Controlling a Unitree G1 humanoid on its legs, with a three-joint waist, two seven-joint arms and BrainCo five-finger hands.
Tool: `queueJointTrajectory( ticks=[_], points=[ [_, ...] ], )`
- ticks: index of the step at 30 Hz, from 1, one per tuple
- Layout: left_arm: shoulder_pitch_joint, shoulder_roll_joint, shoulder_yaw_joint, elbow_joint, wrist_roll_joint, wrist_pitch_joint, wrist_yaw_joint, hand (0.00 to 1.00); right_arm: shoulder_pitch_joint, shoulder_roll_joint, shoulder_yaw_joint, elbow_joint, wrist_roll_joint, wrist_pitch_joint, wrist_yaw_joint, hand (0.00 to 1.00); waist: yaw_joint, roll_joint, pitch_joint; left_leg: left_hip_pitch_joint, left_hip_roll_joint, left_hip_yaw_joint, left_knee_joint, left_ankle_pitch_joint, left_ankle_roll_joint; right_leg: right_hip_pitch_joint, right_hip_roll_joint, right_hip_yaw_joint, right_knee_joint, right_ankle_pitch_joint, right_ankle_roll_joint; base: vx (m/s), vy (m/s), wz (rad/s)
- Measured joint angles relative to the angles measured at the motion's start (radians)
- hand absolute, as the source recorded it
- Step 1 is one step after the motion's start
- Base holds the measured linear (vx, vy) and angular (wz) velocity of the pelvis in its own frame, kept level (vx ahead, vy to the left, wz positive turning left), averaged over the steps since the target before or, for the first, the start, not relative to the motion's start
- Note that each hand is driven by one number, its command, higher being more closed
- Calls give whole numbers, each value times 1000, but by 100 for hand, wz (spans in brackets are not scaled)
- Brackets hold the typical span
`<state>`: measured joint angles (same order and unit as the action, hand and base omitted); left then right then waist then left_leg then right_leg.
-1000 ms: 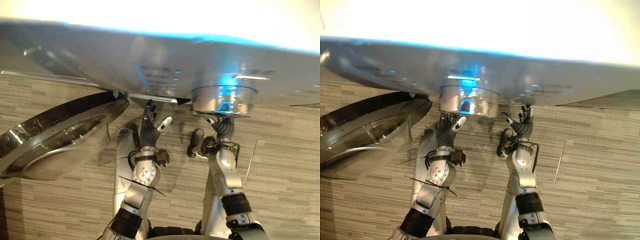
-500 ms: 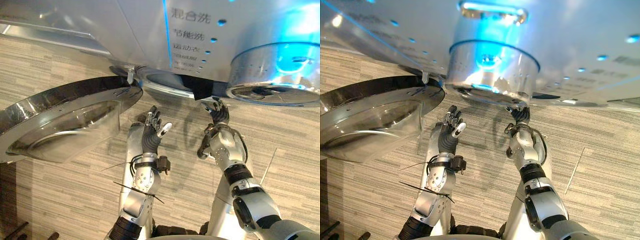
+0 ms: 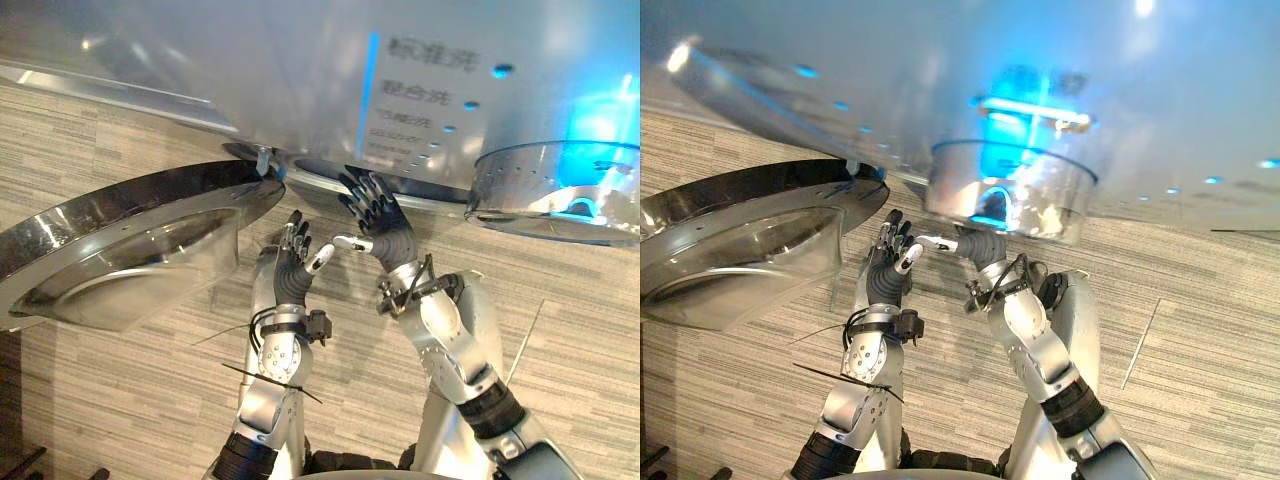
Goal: Pick up the laundry basket with both hands and put the clothes into the washing machine.
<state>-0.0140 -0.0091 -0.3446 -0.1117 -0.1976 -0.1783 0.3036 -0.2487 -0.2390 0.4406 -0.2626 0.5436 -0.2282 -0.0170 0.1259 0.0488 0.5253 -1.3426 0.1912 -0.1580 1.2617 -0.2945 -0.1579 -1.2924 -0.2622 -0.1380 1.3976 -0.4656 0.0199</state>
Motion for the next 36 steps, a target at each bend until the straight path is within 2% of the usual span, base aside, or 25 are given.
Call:
queueJointTrajectory(
  ticks=[3, 7, 9, 13, 16, 20, 24, 28, 31, 36],
  points=[
    [13, 19, 0, 0, 16, 1, -4, 0, 70, -27, -11, -48, 6, -4, 41, 0, -6, -2, 1, -1, 1, 9, -9, -2, -3, 4, 5, 6, -24, 9, 16, 31, 46, -4],
    [17, 21, 1, 1, 33, 6, -12, 0, 96, -22, -62, -48, 9, -8, 29, 0, -15, -10, 6, 0, 2, 22, -9, 0, 1, 5, 6, 15, -37, 15, 27, 51, 43, -4],
    [17, 21, 3, 2, 43, 6, -11, 0, 81, -13, -79, -48, -16, -31, -11, 0, -23, -18, 10, 3, 4, 28, -5, -5, 5, 6, 9, 22, -40, 16, 28, 56, 33, -6],
    [17, 17, 2, 2, 44, 6, -12, 0, 50, 15, -102, -34, -107, -37, -74, 0, -32, -26, 15, 5, 11, 31, -3, -13, 9, 10, 15, 22, -48, 17, 30, 42, 26, -6],
    [17, 9, 1, 1, 43, 6, -12, 0, -38, 38, -137, 91, -173, -29, -116, 0, -35, -26, 15, 6, 12, 35, -4, -16, 11, 10, 15, 25, -51, 17, 31, 21, 14, -2],
    [17, 8, 1, -2, 39, 5, -11, 0, -253, 23, -184, 354, -236, 38, -163, 0, -29, -28, 17, 2, 10, 38, -10, -15, 11, 1, 13, 27, -50, 17, 31, 8, 1, 0],
    [23, 3, 1, -17, 31, 5, 4, 0, -399, -6, -187, 487, -242, 60, -195, 0, -28, -28, 19, -9, 2, 39, -6, -15, 11, -14, 5, 31, -40, 14, 36, 31, 9, 5],
    [23, -20, 0, -18, 30, 5, 7, 0, -491, -31, -184, 599, -228, 81, -191, 0, -16, -28, 19, -23, 0, 38, 1, -15, 11, -28, 0, 32, -30, 13, 38, 26, 13, 2],
    [23, -28, -3, -18, 15, 5, 7, 0, -501, -33, -184, 685, -220, 83, -178, 0, -3, -27, 20, -23, -1, 37, 3, -15, 11, -28, -3, 32, -24, 11, 41, 7, 12, 3],
    [23, -26, -5, -14, 13, 5, 6, 0, -560, -42, -197, 823, -207, 57, -176, 0, -4, -27, 19, -22, -6, 33, 1, -17, 16, -25, -6, 29, -23, 10, 40, 1, 7, 2]
  ],
)
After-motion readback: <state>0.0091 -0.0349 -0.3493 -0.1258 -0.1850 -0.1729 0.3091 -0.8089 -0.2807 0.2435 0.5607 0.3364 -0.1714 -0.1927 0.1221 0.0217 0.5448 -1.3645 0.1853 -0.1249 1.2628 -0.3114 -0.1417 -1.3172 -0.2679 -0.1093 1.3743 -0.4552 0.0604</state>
